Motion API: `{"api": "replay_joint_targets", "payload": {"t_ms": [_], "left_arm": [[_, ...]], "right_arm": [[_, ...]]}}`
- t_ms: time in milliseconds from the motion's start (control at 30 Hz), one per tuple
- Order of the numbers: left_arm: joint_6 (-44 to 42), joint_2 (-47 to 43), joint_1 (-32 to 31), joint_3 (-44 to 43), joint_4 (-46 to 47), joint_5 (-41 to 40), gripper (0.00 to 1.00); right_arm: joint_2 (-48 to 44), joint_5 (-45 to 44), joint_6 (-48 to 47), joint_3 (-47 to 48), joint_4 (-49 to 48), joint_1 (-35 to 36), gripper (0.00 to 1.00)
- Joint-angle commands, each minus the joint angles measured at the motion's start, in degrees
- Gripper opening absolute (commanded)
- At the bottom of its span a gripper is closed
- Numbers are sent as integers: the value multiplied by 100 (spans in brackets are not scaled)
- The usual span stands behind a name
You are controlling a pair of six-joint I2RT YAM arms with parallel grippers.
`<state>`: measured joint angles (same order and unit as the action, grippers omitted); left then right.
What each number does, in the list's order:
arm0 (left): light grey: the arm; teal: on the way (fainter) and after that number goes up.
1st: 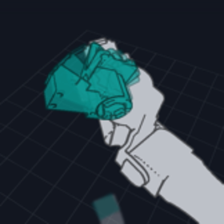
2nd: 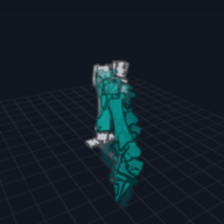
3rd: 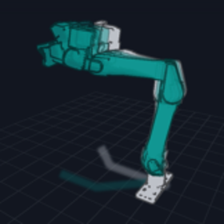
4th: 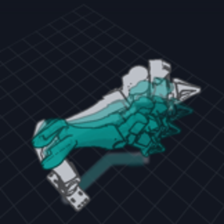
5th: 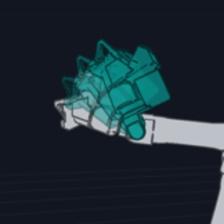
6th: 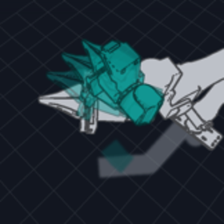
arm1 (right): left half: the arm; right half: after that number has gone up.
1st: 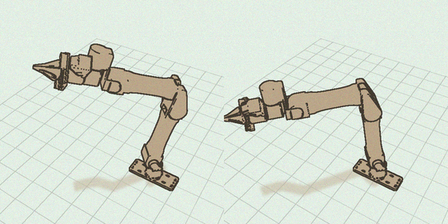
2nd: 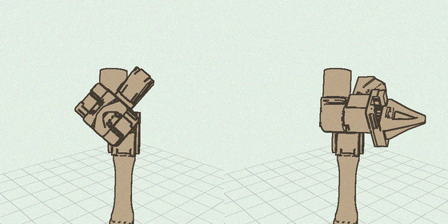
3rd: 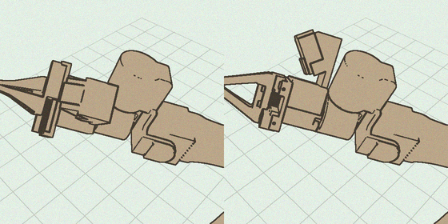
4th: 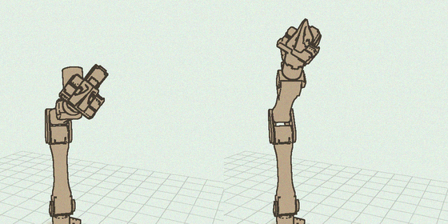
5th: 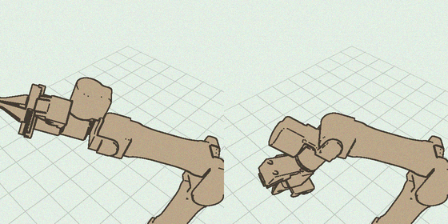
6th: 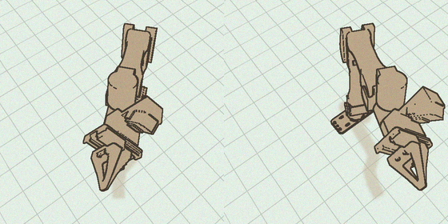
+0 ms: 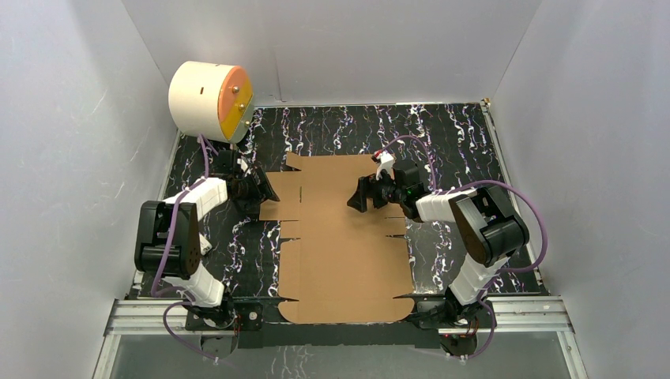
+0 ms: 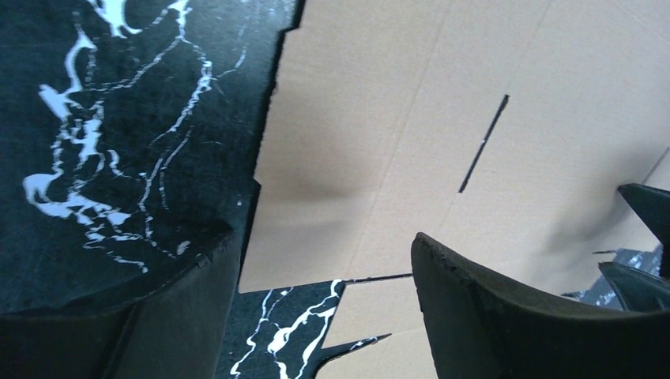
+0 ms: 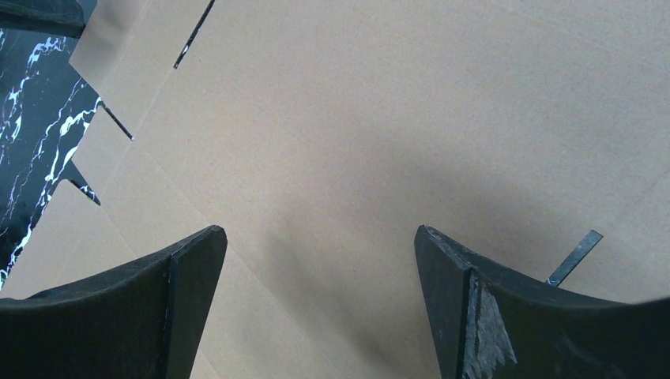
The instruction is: Fold the paper box
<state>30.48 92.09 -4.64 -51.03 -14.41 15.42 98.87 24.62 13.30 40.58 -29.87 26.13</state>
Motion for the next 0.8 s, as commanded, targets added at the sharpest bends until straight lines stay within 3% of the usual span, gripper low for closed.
{"api": "replay_joint_targets", "payload": {"t_ms": [0, 367, 767], "left_arm": [[7, 7, 16, 76, -101, 575, 73], [50, -560, 16, -17, -184, 1080, 60], [-156, -830, 0, 50, -258, 721, 37]], "right_arm": [[82, 152, 67, -142, -1, 59, 99], [110, 117, 59, -142, 7, 59, 99], [83, 97, 45, -136, 25, 53, 99]]}}
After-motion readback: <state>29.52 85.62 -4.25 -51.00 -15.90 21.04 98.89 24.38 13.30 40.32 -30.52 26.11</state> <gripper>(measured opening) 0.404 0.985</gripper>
